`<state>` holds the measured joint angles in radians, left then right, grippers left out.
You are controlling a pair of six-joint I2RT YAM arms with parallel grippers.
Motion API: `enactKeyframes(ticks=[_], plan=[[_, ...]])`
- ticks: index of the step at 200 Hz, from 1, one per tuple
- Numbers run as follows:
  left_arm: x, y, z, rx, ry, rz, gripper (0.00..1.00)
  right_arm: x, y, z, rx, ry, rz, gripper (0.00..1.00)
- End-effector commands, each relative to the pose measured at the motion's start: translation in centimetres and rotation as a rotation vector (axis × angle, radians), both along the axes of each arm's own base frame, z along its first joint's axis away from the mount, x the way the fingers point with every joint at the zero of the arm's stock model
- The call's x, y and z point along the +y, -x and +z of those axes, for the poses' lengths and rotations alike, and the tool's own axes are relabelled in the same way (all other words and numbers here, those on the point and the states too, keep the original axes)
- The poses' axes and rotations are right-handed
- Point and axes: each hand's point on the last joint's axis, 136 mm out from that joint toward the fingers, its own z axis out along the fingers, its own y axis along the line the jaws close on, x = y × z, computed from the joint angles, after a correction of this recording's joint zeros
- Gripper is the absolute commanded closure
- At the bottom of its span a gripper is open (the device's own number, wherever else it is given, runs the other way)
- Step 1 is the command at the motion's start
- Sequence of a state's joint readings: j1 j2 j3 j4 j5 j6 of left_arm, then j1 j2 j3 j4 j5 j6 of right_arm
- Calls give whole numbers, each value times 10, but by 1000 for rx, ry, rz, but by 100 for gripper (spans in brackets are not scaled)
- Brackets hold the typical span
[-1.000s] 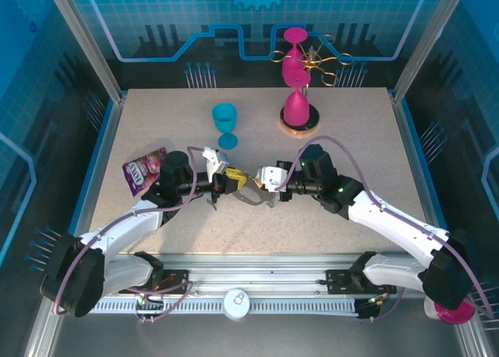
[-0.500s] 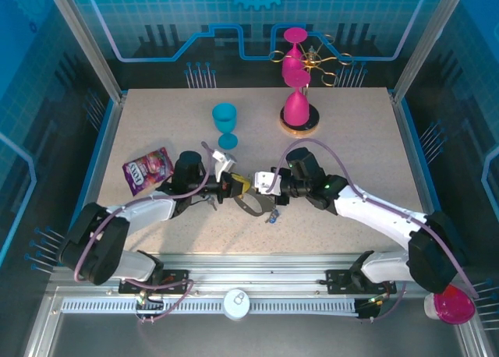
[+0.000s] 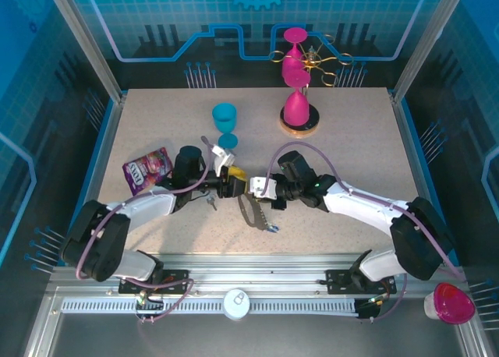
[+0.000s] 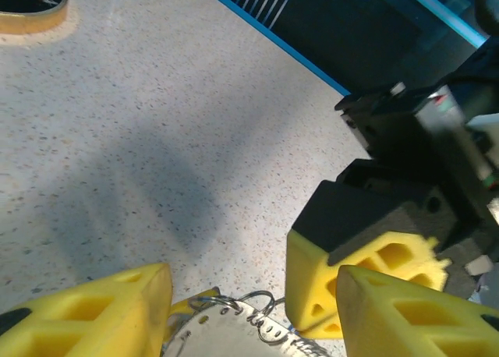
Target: Put the keys on the keyring
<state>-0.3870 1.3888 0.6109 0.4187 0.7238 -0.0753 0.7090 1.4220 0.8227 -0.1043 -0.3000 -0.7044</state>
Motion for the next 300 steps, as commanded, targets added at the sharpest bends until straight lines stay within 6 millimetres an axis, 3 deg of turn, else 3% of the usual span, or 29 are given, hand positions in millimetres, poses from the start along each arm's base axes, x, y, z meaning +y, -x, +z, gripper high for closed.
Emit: enactKeyframes(ticks=[1,32,91,168,265,300], plan=[[18,-13,5,-74,-90,111,41,-1,-4,-7,70,-9,-28,100],[46,-30,-10,-72,-202,305,42,-3,-15,-21,127,0,-84,100],[64,-32,-9,-74,-206,428,44,-3,-30,-38,191,106,-106,100],[69,-29,-2,-114,-196,452,44,-6,-30,-70,241,294,-41,100],[74,-32,6,-156,-191,489,46,-10,-31,-89,238,399,1,100],[75,-32,5,-160,-194,491,46,-11,-31,-92,235,417,11,91]])
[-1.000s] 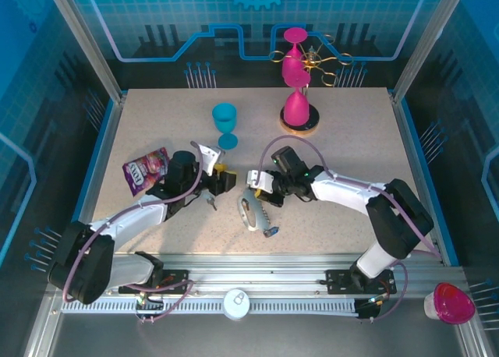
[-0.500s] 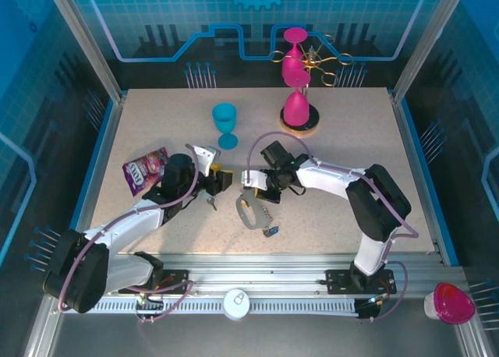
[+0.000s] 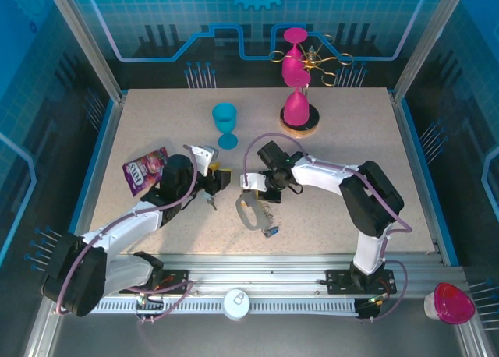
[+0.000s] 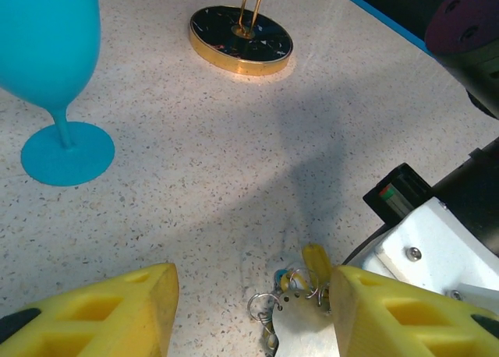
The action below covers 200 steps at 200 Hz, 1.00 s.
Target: Put the keys on the keyring
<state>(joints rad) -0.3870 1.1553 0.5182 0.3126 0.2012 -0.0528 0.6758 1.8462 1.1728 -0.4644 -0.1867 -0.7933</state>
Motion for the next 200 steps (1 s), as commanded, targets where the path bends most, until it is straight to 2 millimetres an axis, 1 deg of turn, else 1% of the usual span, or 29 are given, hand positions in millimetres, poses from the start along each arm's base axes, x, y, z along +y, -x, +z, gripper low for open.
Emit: enactKeyframes(ticks=[1,57,99,116,134,157,188,200], plan=[[6,-1,5,-33,0,20,46,-2,7,-8,22,47,35,91],[6,-1,4,-35,-4,23,46,-7,6,-15,16,88,49,85],[8,-3,7,-43,-5,31,47,-8,0,-14,-33,99,51,75],[8,-3,8,-46,-6,33,47,-7,-2,-12,-51,100,56,74],[8,-2,7,-45,-7,31,47,-6,-2,-12,-54,98,62,78],[8,-2,7,-44,-10,31,47,-4,-1,-12,-51,93,67,87],[9,-2,8,-50,-12,33,47,-3,-3,-11,-54,88,67,95],[9,-1,9,-54,-12,32,47,-2,-3,-9,-56,80,68,100]])
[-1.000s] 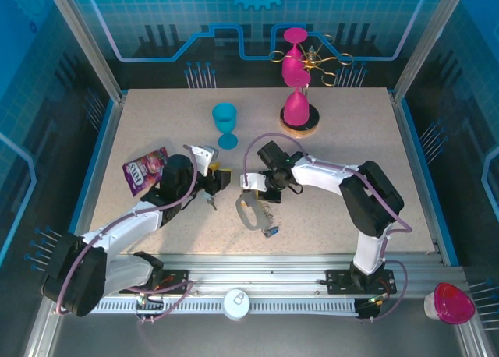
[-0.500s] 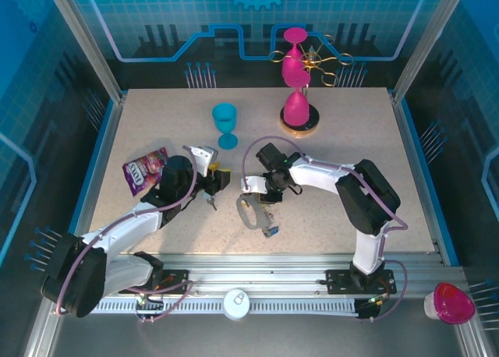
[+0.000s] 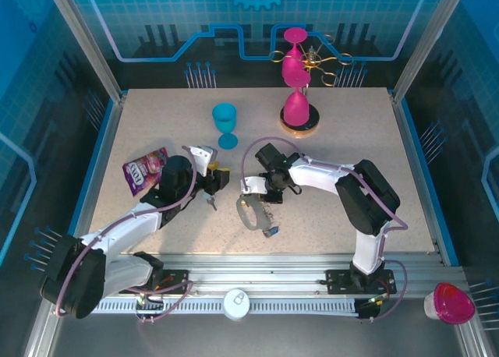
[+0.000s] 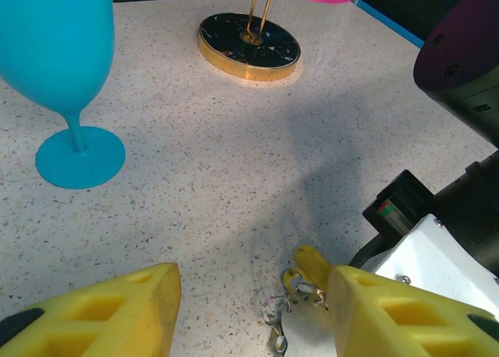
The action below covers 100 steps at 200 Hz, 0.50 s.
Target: Put the keys on the keyring
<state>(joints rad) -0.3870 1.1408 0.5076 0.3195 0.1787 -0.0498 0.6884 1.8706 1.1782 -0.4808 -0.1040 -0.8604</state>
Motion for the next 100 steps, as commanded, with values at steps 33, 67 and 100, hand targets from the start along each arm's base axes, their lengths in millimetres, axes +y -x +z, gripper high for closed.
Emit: enactKeyframes(ticks=[33,67,100], plan=[[6,1,18,-67,-16,7,47,15,-3,25,-22,-103,-4,100],[0,12,40,-138,-41,-78,49,24,-2,68,-4,-281,-47,100],[-17,30,53,-173,-85,-248,59,30,6,100,15,-411,-52,100]])
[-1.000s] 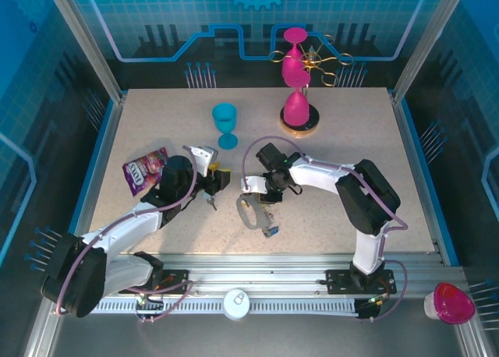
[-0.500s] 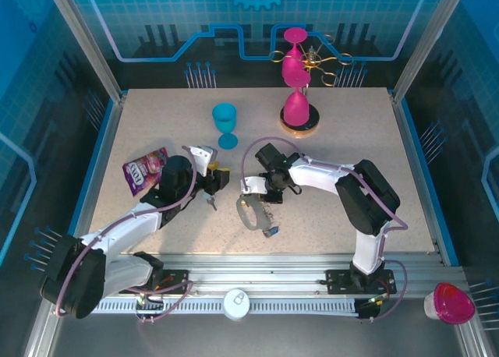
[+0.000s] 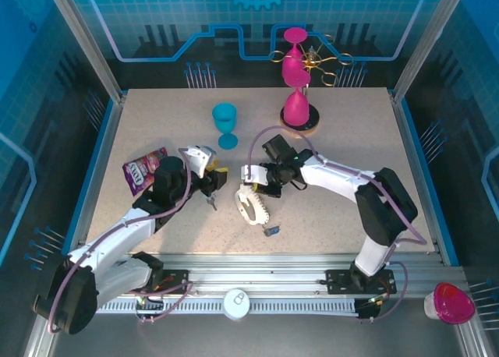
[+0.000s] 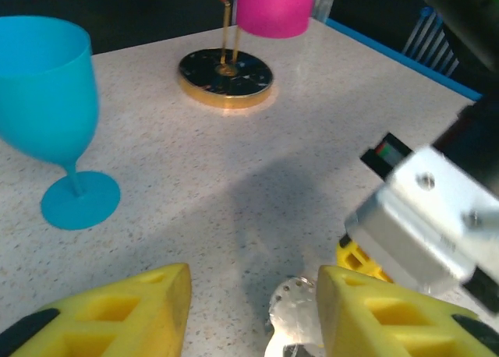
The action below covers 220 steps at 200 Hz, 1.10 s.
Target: Put the keys on the keyring
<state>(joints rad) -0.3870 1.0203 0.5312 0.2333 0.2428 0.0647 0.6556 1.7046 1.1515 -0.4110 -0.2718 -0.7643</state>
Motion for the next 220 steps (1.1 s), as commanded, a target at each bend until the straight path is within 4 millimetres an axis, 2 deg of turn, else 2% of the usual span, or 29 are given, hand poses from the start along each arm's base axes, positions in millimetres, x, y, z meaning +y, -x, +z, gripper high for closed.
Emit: enactKeyframes(ticks=[1,26,50,84,142,220], plan=[[-14,13,20,-61,-55,-152,60,10,8,31,35,-153,3,100],[-27,26,27,-100,-115,-309,70,13,9,56,18,-232,8,100],[-41,44,26,-154,-137,-478,73,14,10,73,-3,-282,25,100],[-50,45,11,-191,-121,-538,82,12,12,81,-23,-302,31,100],[-65,47,-17,-254,-173,-581,81,13,21,88,-28,-315,28,100],[-63,40,-28,-287,-208,-550,73,22,33,91,-12,-306,62,100]])
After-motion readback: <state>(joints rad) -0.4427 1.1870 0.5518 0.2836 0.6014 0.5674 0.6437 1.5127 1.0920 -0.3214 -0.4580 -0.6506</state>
